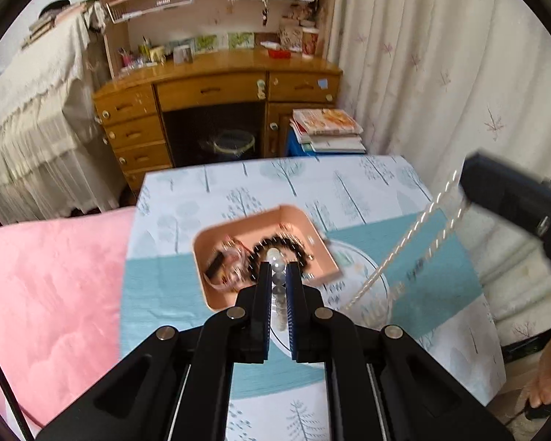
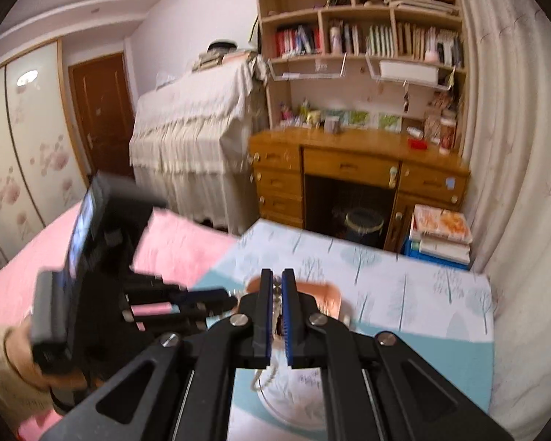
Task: Organize jewelry
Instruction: 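Lift both pearl necklaces into the tray and open both tools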
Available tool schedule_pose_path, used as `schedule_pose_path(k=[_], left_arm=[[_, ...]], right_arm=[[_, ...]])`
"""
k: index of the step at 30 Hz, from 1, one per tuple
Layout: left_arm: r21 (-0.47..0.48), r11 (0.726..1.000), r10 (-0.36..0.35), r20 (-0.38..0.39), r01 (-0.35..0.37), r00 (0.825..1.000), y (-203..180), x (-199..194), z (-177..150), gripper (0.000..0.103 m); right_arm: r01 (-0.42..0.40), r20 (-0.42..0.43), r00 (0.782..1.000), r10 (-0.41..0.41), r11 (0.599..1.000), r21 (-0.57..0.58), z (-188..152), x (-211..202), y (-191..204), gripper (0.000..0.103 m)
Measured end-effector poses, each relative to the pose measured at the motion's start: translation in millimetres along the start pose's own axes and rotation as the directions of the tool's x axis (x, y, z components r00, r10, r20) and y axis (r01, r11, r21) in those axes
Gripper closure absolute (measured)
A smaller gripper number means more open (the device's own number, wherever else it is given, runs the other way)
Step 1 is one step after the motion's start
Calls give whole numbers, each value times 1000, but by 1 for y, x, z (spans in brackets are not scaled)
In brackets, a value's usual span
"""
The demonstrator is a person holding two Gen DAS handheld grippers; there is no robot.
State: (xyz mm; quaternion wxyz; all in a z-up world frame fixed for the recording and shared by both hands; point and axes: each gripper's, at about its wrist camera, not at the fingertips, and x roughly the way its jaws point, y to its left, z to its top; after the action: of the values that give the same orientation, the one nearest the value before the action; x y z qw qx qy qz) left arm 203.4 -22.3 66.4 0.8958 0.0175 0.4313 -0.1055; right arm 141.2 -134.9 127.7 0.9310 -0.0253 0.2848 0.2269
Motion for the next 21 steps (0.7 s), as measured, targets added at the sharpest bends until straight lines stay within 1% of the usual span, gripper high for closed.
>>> schedule_pose_path(k=[4,7,11,18,21], left_arm=[[-2,999,33,16,-33,999,8,7,13,98],[-17,999,51,8,-51,999,17,23,21,98],[-36,996,75,-9,-76,997,29,49,24,98],[-80,996,40,-62,-45,997,44,94,16,98],[-85,996,19,-83,-27,996,48,110,10,98]], right_arm=[[35,54,998,-36,999,19,21,7,2,99],[57,52,997,-58,998,28,32,23,3,99],[85,32,996,-86,996,26,36,50,3,99],[105,-13,994,-105,993,55,26,91,-7,99],[106,-50,994,-102,992,72,19,109,-12,99]])
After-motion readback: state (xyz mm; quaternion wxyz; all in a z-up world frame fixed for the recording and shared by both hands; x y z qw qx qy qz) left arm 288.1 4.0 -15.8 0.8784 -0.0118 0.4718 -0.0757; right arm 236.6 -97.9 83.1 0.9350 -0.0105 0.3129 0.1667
